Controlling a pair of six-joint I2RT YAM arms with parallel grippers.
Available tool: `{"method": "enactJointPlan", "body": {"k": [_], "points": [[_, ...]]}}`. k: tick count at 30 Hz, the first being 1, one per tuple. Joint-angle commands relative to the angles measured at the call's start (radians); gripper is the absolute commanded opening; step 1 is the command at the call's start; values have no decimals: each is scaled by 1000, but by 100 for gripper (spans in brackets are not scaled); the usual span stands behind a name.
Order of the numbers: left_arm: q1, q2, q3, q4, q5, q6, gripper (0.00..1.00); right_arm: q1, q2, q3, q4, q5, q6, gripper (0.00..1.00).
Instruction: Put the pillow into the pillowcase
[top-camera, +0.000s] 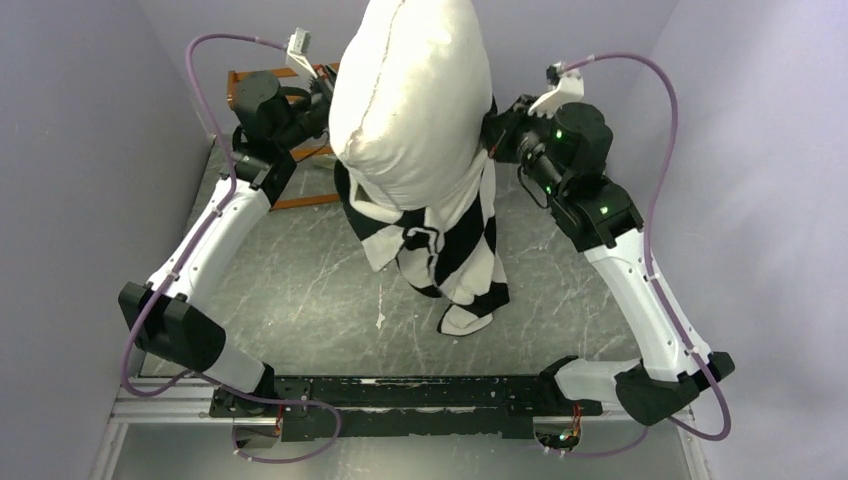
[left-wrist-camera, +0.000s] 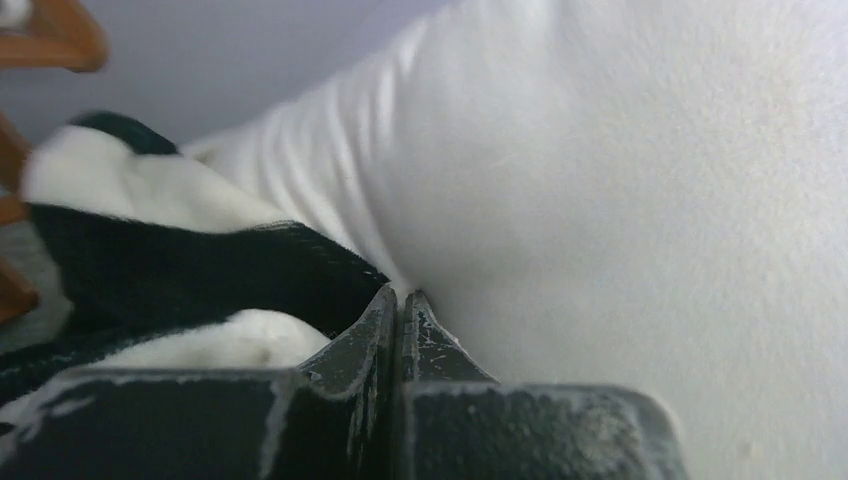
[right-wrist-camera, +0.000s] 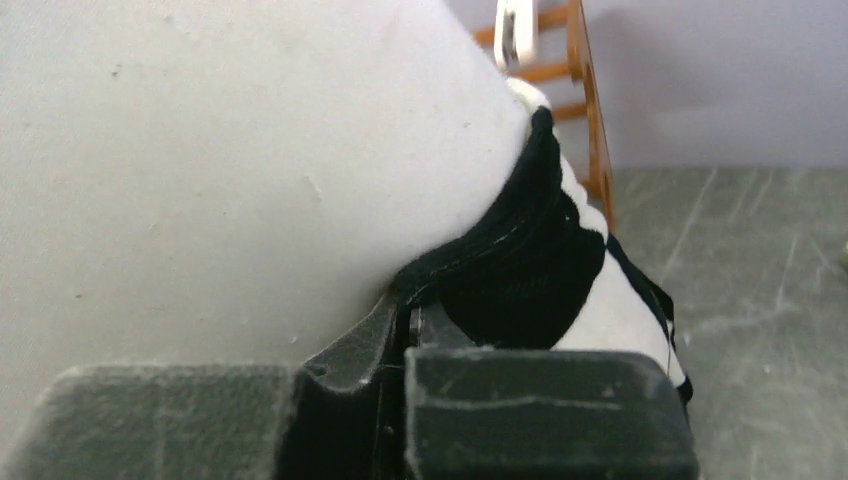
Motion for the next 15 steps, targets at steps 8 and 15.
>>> {"method": "enactJointPlan", "body": {"k": [8,15], "points": [[27,112,381,-144,118,-115,5,239,-8,-48,224,1,113,0],[-143,-93,94,-55,2,-157,5,-62,210,491,-91,-94,151,0]]}}
